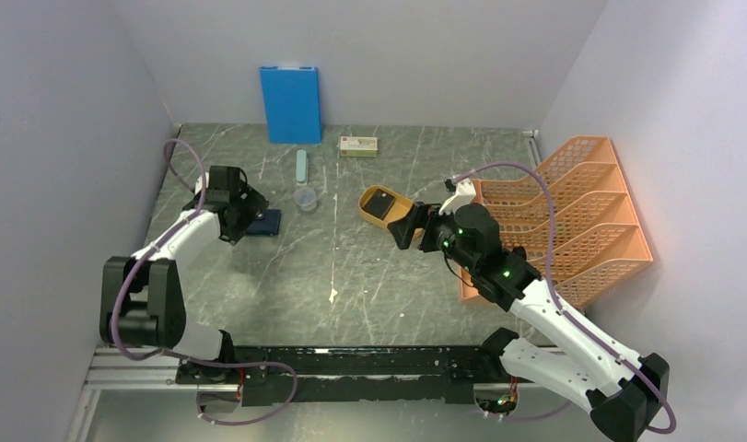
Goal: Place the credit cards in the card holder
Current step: Adjust the card holder at the center of the board.
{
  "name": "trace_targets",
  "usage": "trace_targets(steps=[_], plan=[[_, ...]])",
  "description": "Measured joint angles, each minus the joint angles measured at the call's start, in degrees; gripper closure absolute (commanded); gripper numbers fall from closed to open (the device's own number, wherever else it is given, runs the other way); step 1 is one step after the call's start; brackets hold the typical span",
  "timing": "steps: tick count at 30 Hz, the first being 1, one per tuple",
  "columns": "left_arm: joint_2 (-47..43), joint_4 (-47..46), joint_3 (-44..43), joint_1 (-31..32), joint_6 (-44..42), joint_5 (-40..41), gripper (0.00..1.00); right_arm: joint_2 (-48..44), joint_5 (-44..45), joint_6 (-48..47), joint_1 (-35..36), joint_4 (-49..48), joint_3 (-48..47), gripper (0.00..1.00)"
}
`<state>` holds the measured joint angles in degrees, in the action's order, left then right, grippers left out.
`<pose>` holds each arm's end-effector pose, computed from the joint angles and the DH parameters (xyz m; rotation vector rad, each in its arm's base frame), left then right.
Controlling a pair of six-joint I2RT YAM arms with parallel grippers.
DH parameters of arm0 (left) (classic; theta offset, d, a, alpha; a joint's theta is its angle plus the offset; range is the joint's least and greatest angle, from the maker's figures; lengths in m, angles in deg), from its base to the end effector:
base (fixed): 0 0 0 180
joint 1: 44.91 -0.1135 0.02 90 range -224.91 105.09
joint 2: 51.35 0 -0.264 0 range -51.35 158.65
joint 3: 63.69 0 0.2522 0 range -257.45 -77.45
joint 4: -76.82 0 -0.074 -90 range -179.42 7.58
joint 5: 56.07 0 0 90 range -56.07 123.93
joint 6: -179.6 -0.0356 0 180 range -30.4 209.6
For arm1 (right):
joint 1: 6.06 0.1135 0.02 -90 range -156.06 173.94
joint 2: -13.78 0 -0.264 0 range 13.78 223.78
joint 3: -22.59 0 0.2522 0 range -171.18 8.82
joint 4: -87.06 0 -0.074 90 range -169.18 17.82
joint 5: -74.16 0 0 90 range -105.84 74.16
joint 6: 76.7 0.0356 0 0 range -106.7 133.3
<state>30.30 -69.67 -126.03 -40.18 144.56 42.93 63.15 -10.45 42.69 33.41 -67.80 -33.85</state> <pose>0.2851 -0.0180 0.2043 -1.1177 2.2289 -0.2471 0.1584 0.1261 0.3110 -0.1050 1.9490 0.7245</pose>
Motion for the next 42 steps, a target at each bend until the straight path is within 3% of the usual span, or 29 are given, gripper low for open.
trace_targets(steps=[8, 16, 21, 26, 32, 42], plan=[[9.7, 1.9, -8.4, -1.6, 2.8, 2.0, 0.06, 0.0, 0.4, -0.9, 0.0, 0.0, 0.2, 0.05], [16.6, 6.2, -17.2, -3.5, 5.1, 3.3, 0.28, -0.2, 1.0, -1.2, 0.0, 0.0, 0.3, 0.05], [21.4, 6.5, -21.2, -4.0, 4.6, 3.4, 0.32, -0.2, 1.4, -1.3, 0.0, 0.2, 0.3, 0.05], [25.1, 7.0, -22.1, -4.0, 3.3, 4.0, 0.38, -0.2, 1.8, -1.4, 0.0, 0.6, 0.3, 0.05], [26.0, 7.2, -22.8, -4.0, -0.2, 4.6, 0.53, -0.2, 1.9, -1.4, 0.0, 0.7, 0.3, 0.05], [26.3, 5.8, -21.8, -3.7, -6.2, 4.3, 0.63, -0.6, 1.9, -1.2, 0.0, 1.1, 0.3, 0.06]])
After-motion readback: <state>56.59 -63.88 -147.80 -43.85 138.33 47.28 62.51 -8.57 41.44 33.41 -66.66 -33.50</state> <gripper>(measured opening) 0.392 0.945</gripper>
